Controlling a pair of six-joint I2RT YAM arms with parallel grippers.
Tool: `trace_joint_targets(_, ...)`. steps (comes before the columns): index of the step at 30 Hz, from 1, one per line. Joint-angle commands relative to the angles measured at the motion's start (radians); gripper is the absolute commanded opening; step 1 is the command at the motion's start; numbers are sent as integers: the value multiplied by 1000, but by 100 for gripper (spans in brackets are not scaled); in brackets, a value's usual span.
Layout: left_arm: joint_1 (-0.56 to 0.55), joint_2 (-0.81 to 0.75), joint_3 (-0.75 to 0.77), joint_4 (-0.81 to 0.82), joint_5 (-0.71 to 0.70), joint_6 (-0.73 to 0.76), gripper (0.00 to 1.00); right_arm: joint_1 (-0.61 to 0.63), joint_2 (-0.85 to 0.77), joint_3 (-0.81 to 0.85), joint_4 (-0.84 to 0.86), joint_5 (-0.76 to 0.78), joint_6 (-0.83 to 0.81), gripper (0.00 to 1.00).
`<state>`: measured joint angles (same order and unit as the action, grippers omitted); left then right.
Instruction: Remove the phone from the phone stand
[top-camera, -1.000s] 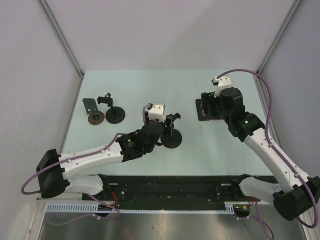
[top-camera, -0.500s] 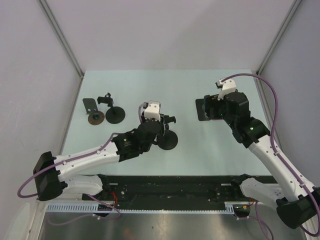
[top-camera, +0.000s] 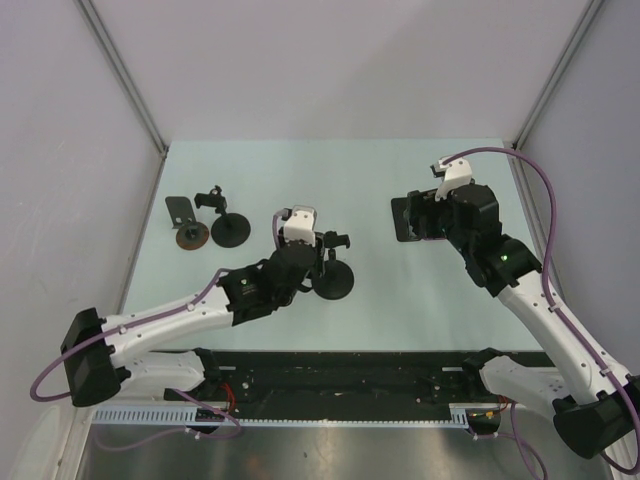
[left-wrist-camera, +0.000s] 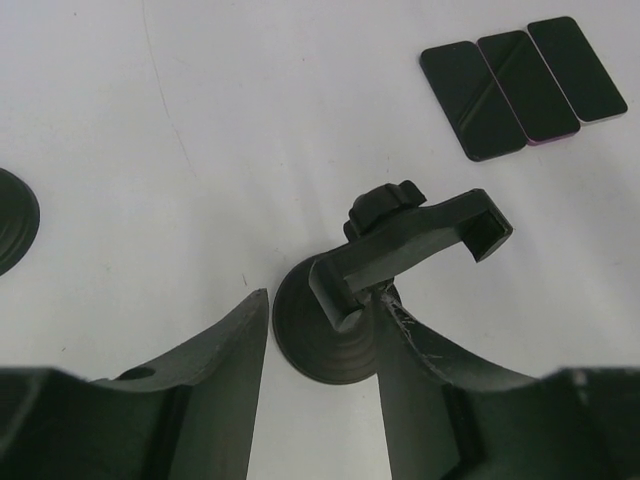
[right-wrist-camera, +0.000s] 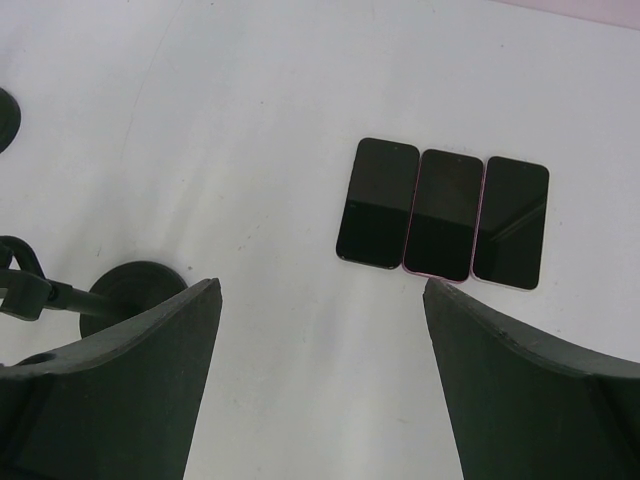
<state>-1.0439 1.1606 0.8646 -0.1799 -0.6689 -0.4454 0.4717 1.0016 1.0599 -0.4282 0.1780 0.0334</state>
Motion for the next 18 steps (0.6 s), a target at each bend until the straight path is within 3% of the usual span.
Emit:
trace_joint_targets(1,5,-36,-13,-4,5,-30,48,-1,-24,-5,34,-2,-3,87)
trace_joint_targets(10,38,-18,22,-1,2,-18,27,1,-27,-8,35,0,-9,87)
trace_joint_targets(15,84,-10,50,3,28,13,2,2,-29,-9,34,5,-13,87)
trace_joint_targets(18,134,-18,63,11,49,59,0,4,-31,-9,34,5,-17,87)
